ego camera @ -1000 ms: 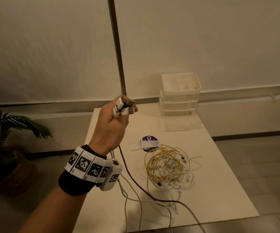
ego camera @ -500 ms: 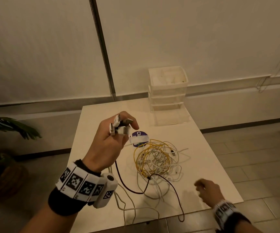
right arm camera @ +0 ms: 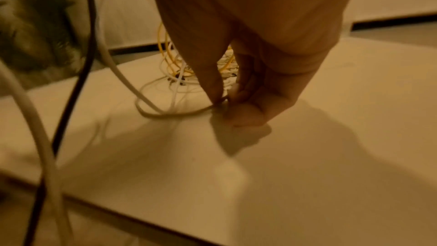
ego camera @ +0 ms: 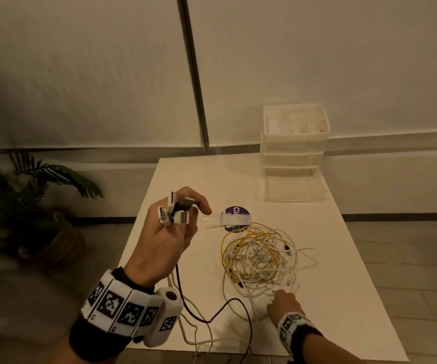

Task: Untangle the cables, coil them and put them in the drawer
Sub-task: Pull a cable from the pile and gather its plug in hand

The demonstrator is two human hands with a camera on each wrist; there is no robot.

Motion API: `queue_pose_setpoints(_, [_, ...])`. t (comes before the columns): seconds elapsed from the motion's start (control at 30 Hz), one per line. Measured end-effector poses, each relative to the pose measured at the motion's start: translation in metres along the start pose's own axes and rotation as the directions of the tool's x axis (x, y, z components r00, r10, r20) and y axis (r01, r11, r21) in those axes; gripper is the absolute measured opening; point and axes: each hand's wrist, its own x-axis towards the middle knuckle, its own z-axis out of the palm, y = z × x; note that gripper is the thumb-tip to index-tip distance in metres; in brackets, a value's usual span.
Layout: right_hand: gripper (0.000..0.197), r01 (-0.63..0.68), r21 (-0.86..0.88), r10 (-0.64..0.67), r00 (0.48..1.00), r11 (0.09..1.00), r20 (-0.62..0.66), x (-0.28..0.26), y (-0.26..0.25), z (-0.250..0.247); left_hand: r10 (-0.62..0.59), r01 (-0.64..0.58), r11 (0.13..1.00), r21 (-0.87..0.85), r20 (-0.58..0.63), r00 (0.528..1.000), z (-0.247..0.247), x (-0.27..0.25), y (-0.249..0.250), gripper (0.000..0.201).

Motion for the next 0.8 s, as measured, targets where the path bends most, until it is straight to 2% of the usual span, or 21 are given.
queue_pose_setpoints(0.07, [0.039, -0.113, 0.166, 0.107, 0.993, 0.980, 0.043, -0.001, 0.004, -0.006, -0.019, 0.019, 1.000, -0.016, -0.015, 1.000, 0.003, 0.002, 0.000, 0.036])
queue_pose_setpoints(0.1, [0.042, -0.172, 0.299, 0.152, 0.984, 0.939, 0.087, 0.001, 0.007, -0.011, -0.022, 0.021, 1.000, -0.022, -0.022, 1.000, 0.006, 0.003, 0.000, 0.037])
queue_pose_setpoints(0.13, [0.042, -0.219, 0.492, 0.171, 0.975, 0.843, 0.141, 0.000, 0.010, -0.015, -0.022, 0.022, 0.999, -0.025, -0.025, 0.999, 0.009, 0.005, 0.000, 0.037])
queue_pose_setpoints(0.2, [0.025, -0.311, 0.798, 0.122, 0.949, 0.517, 0.290, -0.008, 0.012, -0.030, -0.013, 0.012, 1.000, -0.022, -0.034, 0.999, 0.016, 0.011, 0.001, 0.036])
queue_pose_setpoints(0.27, [0.016, -0.355, 0.898, 0.006, 0.931, 0.262, 0.366, -0.022, 0.011, -0.053, -0.004, 0.002, 1.000, -0.019, -0.056, 0.998, 0.021, 0.017, 0.003, 0.035])
queue_pose_setpoints(0.33, [0.016, -0.294, 0.942, -0.161, 0.934, 0.161, 0.319, -0.038, 0.007, -0.080, -0.019, 0.018, 1.000, -0.017, -0.077, 0.997, 0.026, 0.024, 0.004, 0.035])
queue_pose_setpoints(0.4, [0.015, -0.157, 0.977, -0.309, 0.931, 0.143, 0.195, -0.059, -0.003, -0.108, -0.045, 0.045, 0.999, -0.002, -0.080, 0.996, 0.030, 0.032, 0.007, 0.034])
queue_pose_setpoints(0.5, [0.014, 0.127, 0.988, -0.420, 0.904, 0.088, -0.079, -0.095, -0.032, -0.148, -0.073, 0.072, 0.997, -0.003, -0.061, 0.995, 0.037, 0.045, 0.012, 0.034])
queue_pose_setpoints(0.57, [0.010, 0.338, 0.939, -0.451, 0.849, 0.059, -0.277, -0.123, -0.057, -0.170, -0.102, 0.101, 0.994, -0.028, -0.033, 0.994, 0.042, 0.052, 0.014, 0.032])
queue_pose_setpoints(0.67, [0.002, 0.640, 0.763, -0.451, 0.708, 0.086, -0.544, -0.160, -0.095, -0.198, -0.117, 0.118, 0.992, -0.046, 0.024, 0.993, 0.047, 0.059, 0.018, 0.027])
queue_pose_setpoints(0.73, [0.002, 0.738, 0.670, -0.447, 0.630, 0.087, -0.636, -0.176, -0.116, -0.212, -0.102, 0.104, 0.994, -0.042, 0.053, 0.993, 0.049, 0.060, 0.019, 0.032])
queue_pose_setpoints(0.8, [0.007, 0.760, 0.648, -0.440, 0.600, 0.053, -0.668, -0.182, -0.134, -0.221, -0.066, 0.068, 0.997, -0.028, 0.072, 0.995, 0.051, 0.061, 0.020, 0.035])
